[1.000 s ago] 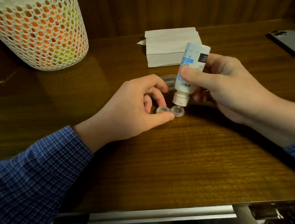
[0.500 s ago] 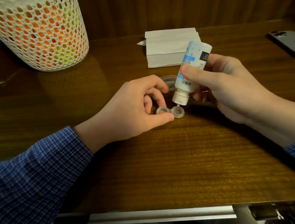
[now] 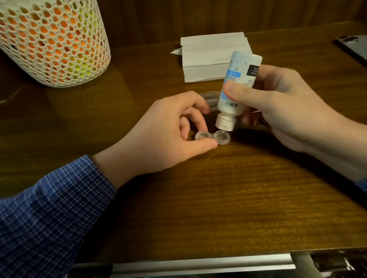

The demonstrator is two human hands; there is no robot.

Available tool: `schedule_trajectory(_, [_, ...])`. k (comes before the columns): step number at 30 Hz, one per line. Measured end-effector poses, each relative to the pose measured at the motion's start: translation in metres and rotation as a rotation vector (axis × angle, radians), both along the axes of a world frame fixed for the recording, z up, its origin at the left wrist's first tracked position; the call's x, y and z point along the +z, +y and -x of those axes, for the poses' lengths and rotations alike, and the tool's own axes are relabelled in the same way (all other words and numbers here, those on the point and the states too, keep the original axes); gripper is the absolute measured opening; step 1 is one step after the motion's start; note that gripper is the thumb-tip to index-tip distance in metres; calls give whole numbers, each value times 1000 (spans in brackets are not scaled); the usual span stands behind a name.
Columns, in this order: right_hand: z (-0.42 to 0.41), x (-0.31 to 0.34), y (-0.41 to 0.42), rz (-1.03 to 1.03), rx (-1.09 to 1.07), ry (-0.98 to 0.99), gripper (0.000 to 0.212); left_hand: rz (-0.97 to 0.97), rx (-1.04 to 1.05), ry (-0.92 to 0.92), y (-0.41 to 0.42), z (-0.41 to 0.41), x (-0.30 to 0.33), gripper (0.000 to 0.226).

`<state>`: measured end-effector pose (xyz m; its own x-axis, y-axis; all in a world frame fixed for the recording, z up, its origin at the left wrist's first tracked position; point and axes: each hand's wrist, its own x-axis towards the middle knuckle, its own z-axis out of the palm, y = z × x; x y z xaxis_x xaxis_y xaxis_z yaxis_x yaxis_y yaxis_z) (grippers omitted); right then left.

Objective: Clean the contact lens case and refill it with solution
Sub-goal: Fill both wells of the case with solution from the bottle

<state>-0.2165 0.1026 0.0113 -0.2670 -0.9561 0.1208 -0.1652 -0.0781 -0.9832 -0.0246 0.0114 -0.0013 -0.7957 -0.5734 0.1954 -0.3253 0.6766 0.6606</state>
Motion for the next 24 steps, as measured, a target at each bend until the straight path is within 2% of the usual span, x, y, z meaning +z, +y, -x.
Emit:
schedule_trajectory(3, [0, -1, 0, 3, -6, -5, 30, -4, -2, 6, -1, 0, 0, 48])
schedule_trajectory(8, [5, 1, -2, 11, -55, -107, 19, -19, -21, 5, -2, -1, -2, 49])
schedule_trajectory(12, [15, 7, -6, -60, -97, -396, 32, -37, -45, -7, -3, -1, -3, 47])
schedule_trajectory(17, [24, 14, -6, -136, -14, -777, 47, -3, -49, -33, -1, -4, -3, 54])
schedule_trajectory(20, [28, 19, -3, -143, 47, -1009, 48, -22, 52, 100, -1, -4, 2, 48])
schedule_trajectory(22, [29, 21, -1, -143, 101, -1133, 54, -136, 149, 233, 0, 3, 9, 36])
schedule_trajectory(24, [29, 21, 0, -136, 159, -1196, 55, -264, 199, 297, 3, 18, 15, 35])
